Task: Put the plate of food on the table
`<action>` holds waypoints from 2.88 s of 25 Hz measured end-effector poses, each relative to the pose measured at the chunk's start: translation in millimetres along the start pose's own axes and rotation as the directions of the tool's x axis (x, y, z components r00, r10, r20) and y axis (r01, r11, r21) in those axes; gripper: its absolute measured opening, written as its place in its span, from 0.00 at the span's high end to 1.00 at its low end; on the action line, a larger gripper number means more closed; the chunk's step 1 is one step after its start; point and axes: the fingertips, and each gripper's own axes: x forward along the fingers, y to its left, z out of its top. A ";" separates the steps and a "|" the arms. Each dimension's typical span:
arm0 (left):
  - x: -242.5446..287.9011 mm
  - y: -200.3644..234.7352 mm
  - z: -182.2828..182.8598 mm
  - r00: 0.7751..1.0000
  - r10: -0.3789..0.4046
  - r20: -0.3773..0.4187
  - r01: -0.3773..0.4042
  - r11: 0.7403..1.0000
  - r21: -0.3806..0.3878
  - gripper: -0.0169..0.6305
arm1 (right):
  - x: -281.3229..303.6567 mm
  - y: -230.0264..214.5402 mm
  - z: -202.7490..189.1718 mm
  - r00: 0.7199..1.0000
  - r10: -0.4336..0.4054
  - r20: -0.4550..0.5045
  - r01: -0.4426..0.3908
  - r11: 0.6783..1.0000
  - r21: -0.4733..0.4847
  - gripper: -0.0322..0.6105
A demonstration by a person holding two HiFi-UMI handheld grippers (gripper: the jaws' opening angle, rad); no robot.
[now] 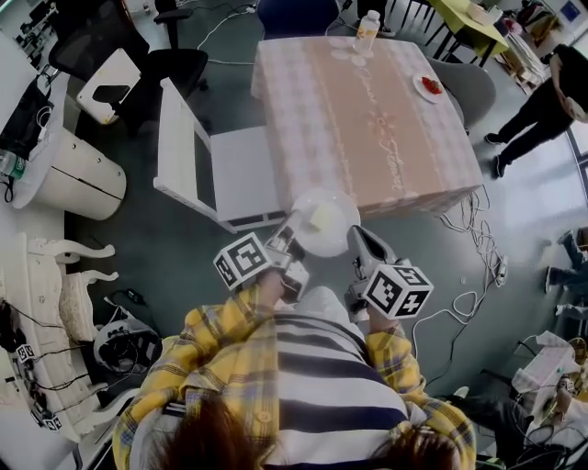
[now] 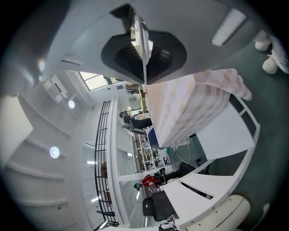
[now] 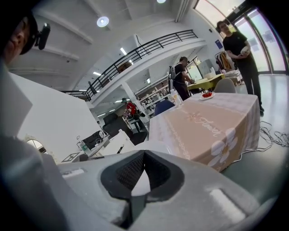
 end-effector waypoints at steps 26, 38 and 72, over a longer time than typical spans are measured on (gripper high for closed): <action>177.3 15.5 96.7 0.986 0.086 0.142 -0.088 0.996 0.007 0.97 | 159.4 -86.0 115.6 0.986 0.093 -0.135 -0.106 0.990 -0.092 0.95; 253.1 29.5 132.7 0.974 0.132 0.185 -0.136 0.991 0.010 0.97 | 233.2 -123.2 154.1 0.975 0.109 -0.196 -0.136 0.982 -0.128 0.95; 286.1 74.3 233.8 0.895 0.248 0.370 -0.276 0.961 0.024 0.97 | 332.4 -121.6 144.1 0.924 0.181 -0.336 -0.237 0.962 -0.133 0.95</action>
